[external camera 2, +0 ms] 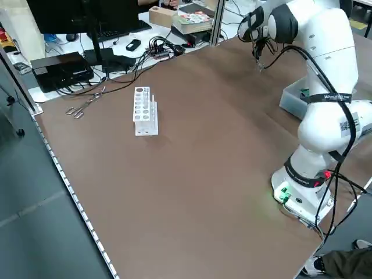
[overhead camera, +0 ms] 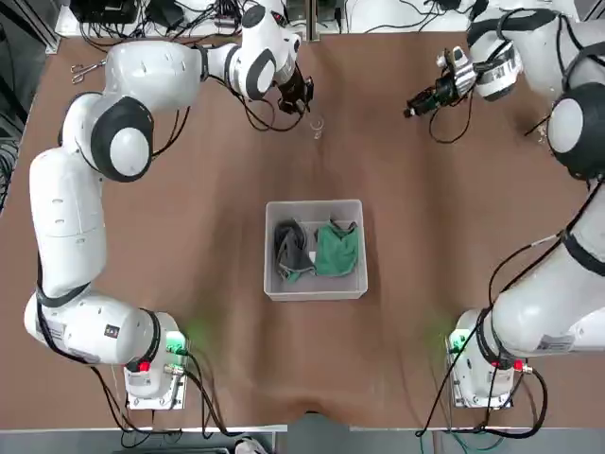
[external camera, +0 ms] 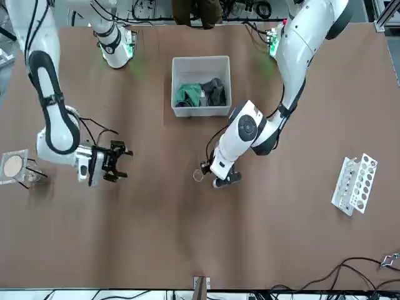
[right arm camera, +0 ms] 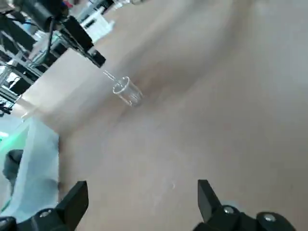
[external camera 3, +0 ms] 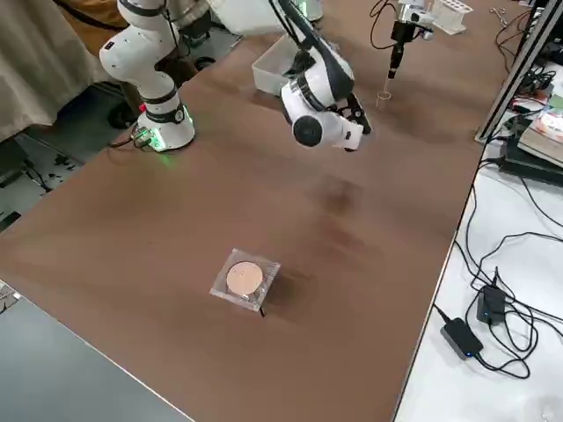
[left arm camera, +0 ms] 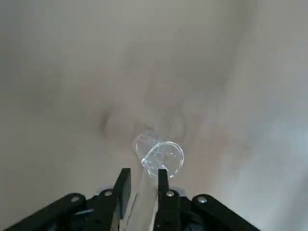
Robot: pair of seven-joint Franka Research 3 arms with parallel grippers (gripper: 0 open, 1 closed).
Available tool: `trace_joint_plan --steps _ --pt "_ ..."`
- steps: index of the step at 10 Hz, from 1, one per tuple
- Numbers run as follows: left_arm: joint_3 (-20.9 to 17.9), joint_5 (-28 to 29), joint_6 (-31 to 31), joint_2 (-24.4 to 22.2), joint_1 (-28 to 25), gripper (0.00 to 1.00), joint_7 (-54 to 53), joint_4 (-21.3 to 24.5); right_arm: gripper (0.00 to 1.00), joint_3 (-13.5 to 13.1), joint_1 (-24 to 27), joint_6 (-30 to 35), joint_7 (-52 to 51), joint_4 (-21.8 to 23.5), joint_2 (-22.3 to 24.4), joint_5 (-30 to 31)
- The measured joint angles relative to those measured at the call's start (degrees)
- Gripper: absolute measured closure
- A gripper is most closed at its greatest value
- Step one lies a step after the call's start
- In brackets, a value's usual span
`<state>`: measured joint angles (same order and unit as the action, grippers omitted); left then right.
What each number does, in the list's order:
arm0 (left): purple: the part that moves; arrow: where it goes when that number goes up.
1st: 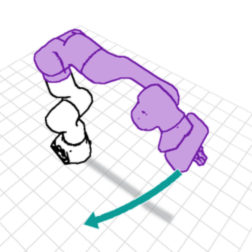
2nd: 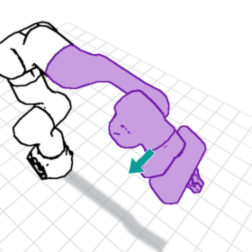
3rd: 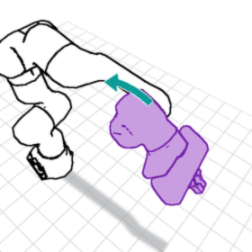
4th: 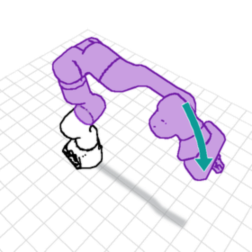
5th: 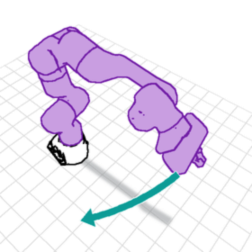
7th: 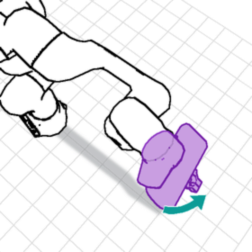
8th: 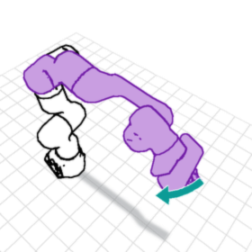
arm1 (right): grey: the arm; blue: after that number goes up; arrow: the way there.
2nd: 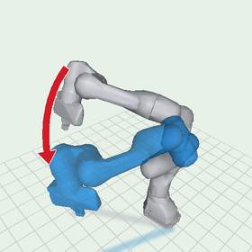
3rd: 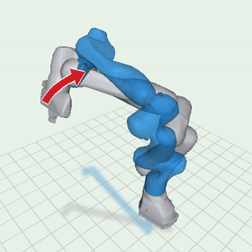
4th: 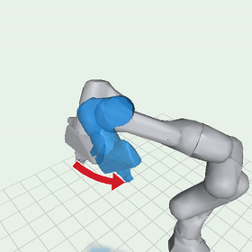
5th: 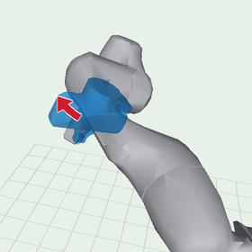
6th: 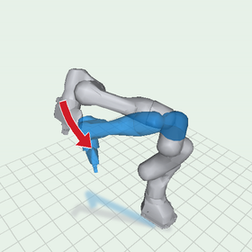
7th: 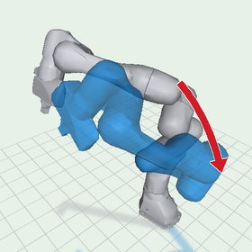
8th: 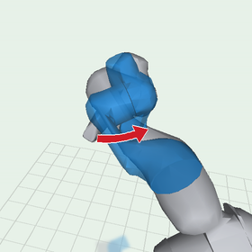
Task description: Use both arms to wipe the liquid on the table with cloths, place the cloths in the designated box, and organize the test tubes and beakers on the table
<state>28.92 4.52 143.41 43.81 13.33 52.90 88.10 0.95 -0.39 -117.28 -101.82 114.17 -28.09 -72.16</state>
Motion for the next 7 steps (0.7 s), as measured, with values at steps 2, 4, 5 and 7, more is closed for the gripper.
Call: trace_joint_plan --steps 2,4,5,7 --pt "0.00 0.00 0.00 0.00 0.05 0.72 0.01 -0.15 0.00 1.45 -0.14 3.57 -15.28 -1.35 -4.45 -8.90" --pt "0.03 0.00 0.00 -0.01 0.10 0.70 0.01 -0.24 0.00 2.40 -0.87 6.37 -27.76 -4.24 -9.14 -15.05" --pt "0.10 0.00 -0.05 -0.07 0.13 0.67 0.03 -0.26 0.00 2.47 -1.91 8.30 -33.49 -5.93 -11.50 -17.73" --pt "0.23 0.00 -1.38 -0.39 0.18 0.56 0.03 -0.26 0.00 2.53 -5.45 10.23 -43.66 -9.89 -16.93 -23.60"
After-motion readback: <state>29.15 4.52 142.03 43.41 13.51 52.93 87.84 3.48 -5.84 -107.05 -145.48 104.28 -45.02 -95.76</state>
